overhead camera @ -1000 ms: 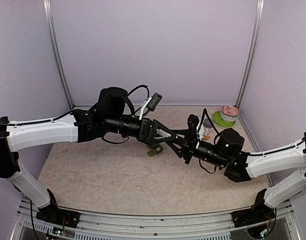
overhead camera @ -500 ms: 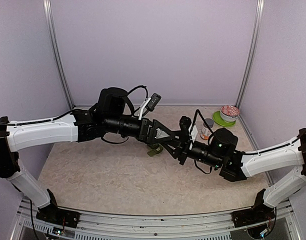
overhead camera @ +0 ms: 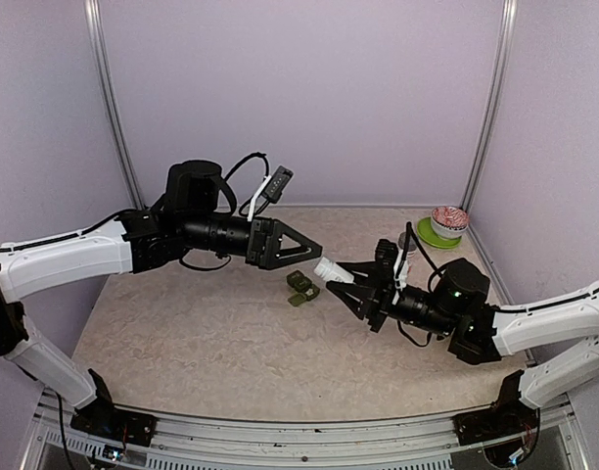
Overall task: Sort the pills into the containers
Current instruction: Screw the lid of the pill bottle onto the pill bottle.
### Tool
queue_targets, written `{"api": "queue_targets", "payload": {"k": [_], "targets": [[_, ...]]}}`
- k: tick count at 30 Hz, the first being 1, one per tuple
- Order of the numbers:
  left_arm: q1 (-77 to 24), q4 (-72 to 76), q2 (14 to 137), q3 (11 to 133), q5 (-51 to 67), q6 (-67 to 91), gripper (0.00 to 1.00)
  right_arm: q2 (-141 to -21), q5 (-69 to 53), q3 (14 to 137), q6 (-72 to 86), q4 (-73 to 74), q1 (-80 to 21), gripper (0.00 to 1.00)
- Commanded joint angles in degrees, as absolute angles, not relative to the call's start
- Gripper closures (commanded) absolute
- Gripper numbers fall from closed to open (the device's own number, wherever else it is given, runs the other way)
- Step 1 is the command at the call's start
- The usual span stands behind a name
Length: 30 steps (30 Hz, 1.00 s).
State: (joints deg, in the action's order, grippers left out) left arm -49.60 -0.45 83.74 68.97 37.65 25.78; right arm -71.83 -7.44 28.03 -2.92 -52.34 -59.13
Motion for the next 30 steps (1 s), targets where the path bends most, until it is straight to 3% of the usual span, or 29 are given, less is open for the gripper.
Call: {"api": "queue_targets", "payload": {"k": [1,6,10,23,30], "targets": [[-48.9,1.5,82.7,67.4,44.9,23.5,0.07,-67.9,-11.8,26.8,-4.2,-54.3,-59.1,0.72],[-49.3,1.3,83.8,67.8,46.7,22.4,0.1,-66.2,-13.5,25.6,-4.1,-54.8,-58.8,0.72],[-49.5,2.3,84.7,68.0,47.9,22.8,0.2,-66.5,-14.1,25.4,-4.0,-54.7,-58.8,0.72],[-52.0,0.3,86.8,70.5,48.2,20.3,0.4,-68.8,-13.6,26.8,-3.0,-54.0,-58.7,0.72],[-52.3,-0.6,87.1,70.9,47.7,19.1,0.59,-68.9,-13.1,26.8,-2.7,-53.6,-58.7,0.72]]}}
